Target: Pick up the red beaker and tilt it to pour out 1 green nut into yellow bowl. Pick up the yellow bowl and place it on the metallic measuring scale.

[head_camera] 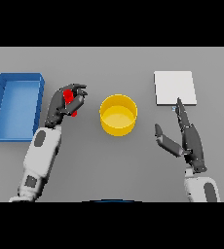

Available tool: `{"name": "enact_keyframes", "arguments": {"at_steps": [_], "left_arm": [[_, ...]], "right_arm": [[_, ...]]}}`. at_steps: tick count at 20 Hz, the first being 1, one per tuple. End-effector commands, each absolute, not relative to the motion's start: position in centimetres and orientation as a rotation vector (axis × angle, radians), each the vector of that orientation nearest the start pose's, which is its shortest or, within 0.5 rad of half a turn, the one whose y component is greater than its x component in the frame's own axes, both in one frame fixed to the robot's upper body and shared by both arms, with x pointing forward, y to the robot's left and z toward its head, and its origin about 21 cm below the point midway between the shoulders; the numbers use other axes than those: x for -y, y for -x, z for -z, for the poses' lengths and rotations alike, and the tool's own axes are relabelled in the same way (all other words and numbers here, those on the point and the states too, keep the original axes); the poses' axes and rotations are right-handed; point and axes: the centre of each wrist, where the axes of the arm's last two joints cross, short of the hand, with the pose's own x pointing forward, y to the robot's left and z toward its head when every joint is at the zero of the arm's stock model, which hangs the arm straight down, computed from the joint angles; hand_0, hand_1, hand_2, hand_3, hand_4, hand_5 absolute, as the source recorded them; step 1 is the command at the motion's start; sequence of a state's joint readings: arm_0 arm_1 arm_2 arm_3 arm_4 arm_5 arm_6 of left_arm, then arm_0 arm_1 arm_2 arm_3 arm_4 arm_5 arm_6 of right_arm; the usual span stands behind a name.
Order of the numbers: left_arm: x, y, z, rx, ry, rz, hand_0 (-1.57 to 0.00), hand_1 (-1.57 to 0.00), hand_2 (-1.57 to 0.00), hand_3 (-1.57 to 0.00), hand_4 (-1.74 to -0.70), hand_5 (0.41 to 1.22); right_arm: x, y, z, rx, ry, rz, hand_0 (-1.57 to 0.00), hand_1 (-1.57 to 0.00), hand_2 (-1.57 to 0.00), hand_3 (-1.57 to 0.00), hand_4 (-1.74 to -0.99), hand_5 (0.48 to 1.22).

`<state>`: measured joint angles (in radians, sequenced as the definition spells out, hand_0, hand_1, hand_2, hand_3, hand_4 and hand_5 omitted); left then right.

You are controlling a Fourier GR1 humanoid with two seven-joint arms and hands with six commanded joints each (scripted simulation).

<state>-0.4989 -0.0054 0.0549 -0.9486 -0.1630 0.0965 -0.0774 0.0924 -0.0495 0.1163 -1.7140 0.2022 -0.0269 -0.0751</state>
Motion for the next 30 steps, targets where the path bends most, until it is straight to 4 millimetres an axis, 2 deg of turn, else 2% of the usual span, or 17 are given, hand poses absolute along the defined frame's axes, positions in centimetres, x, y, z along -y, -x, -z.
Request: {"name": "enact_keyframes", "arguments": {"at_steps": [1, 4, 6, 9, 11, 15, 17, 19, 21, 25, 30], "left_arm": [[-17.7, -35.8, 2.1, 1.518, -0.102, 0.227, -1.00, -1.01, -1.02, -1.02, -1.44, 1.047], [-17.2, -35.8, 2.5, 1.558, -0.091, 0.222, -1.28, -1.29, -1.29, -1.29, -1.45, 1.132], [-17.2, -35.8, 2.3, 1.567, -0.102, 0.205, -1.38, -1.39, -1.39, -1.39, -1.55, 1.129], [-17.4, -36.1, 1.8, 1.593, -0.092, 0.187, -1.48, -1.48, -1.48, -1.48, -1.64, 1.112], [-17.1, -36.1, 1.0, 1.625, -0.096, 0.195, -1.51, -1.51, -1.51, -1.51, -1.68, 1.103], [-17.0, -36.2, -1.9, 1.701, -0.136, 0.241, -1.55, -1.55, -1.55, -1.55, -1.72, 1.097], [-17.0, -36.8, -3.8, 1.702, -0.179, 0.352, -1.55, -1.56, -1.56, -1.56, -1.72, 1.107], [-16.3, -36.8, -5.2, 1.687, -0.245, 0.552, -1.56, -1.56, -1.56, -1.56, -1.73, 1.119], [-16.2, -36.8, -5.7, 1.675, -0.281, 0.669, -1.56, -1.56, -1.56, -1.56, -1.73, 1.119], [-16.7, -36.9, -6.1, 1.658, -0.314, 0.753, -1.56, -1.56, -1.56, -1.56, -1.73, 1.113], [-15.2, -37.9, -7.8, 1.632, -0.554, 1.173, -1.57, -1.57, -1.57, -1.57, -1.74, 1.137]], "right_arm": [[22.1, -22.5, -1.2, 1.691, 0.147, -0.226, 0.00, 0.00, 0.00, 0.00, -1.287, 0.684], [22.3, -22.8, -1.4, 1.706, 0.144, -0.231, 0.00, 0.00, 0.00, 0.00, -1.293, 0.682], [21.7, -22.9, -1.2, 1.703, 0.125, -0.232, 0.00, 0.00, 0.00, 0.00, -1.303, 0.682], [22.3, -22.9, -1.1, 1.718, 0.139, -0.260, 0.00, 0.00, 0.00, 0.00, -1.281, 0.676], [21.8, -22.7, -1.0, 1.718, 0.143, -0.275, 0.00, 0.00, 0.00, 0.00, -1.263, 0.671], [22.0, -23.1, -1.3, 1.720, 0.164, -0.273, 0.00, 0.00, 0.00, 0.00, -1.250, 0.672], [21.5, -22.8, -1.2, 1.732, 0.166, -0.282, 0.00, 0.00, 0.00, 0.00, -1.249, 0.679], [21.5, -22.8, -1.5, 1.728, 0.191, -0.296, 0.00, 0.00, 0.00, 0.00, -1.245, 0.688], [21.0, -22.7, -1.4, 1.719, 0.186, -0.295, 0.00, 0.00, 0.00, 0.00, -1.243, 0.694], [22.0, -22.2, -1.5, 1.702, 0.194, -0.292, 0.00, 0.00, 0.00, 0.00, -1.243, 0.710], [21.5, -22.1, -1.5, 1.720, 0.175, -0.295, 0.00, 0.00, 0.00, 0.00, -1.266, 0.720]]}}
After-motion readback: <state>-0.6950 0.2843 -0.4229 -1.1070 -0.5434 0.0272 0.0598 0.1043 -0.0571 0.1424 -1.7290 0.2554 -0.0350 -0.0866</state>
